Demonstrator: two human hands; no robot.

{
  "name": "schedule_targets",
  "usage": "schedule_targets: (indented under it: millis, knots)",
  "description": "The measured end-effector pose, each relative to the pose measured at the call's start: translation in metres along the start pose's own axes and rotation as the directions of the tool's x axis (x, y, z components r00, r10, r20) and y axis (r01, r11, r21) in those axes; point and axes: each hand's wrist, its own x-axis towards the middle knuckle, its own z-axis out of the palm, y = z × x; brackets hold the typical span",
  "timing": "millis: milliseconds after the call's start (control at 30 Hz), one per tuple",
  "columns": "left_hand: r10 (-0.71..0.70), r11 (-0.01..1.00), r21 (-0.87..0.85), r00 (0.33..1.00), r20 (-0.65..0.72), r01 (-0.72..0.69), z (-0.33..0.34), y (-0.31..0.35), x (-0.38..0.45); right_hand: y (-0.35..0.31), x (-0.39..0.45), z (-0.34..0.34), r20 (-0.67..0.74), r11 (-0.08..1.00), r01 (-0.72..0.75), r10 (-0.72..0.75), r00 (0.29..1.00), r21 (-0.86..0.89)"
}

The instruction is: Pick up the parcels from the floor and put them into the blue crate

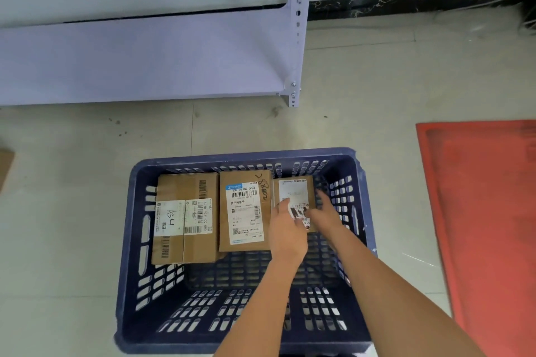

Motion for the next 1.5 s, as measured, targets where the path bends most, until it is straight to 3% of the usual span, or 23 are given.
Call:
schedule_targets:
  millis: [233, 400, 633, 833, 1200, 1367, 1500]
  knots:
    - [-0.063, 0.994, -0.088, 0.997, 0.036, 0.066, -0.081, 0.047, -0.076, -0.044, -0.128, -0.022, 0.034, 0.992, -0.007, 0.012, 0.999, -0.127]
    - [-0.087, 0.959, -0.263, 0.993, 0.081, 0.106, -0.169, 0.103, -0.163, -0.103, -0.263, -0.042, 0.053, 0.974, 0.076, -0.067, 0.996, -0.212]
    - [-0.077, 0.924, -0.368, 0.993, 0.088, 0.104, -0.282, 0.151, -0.285, -0.159, -0.435, -0.059, 0.066, 0.971, 0.187, -0.179, 0.982, -0.147]
    - [-0.071, 0.882, -0.461, 0.994, 0.081, 0.1, -0.311, 0.152, -0.371, -0.148, -0.528, -0.056, 0.11, 0.971, 0.227, -0.218, 0.97, -0.08]
    - [-0.083, 0.832, -0.546, 0.995, 0.054, 0.099, -0.357, 0.082, -0.454, -0.117, -0.612, -0.006, 0.172, 0.936, 0.308, -0.279, 0.945, -0.173]
    - [-0.11, 0.745, -0.661, 0.994, 0.018, 0.095, -0.411, 0.018, -0.466, -0.121, -0.624, 0.068, 0.224, 0.896, 0.36, -0.306, 0.925, -0.262]
    - [-0.186, 0.687, -0.722, 0.98, -0.064, 0.083, -0.48, -0.061, -0.47, -0.135, -0.637, 0.17, 0.343, 0.873, 0.394, -0.29, 0.894, -0.288]
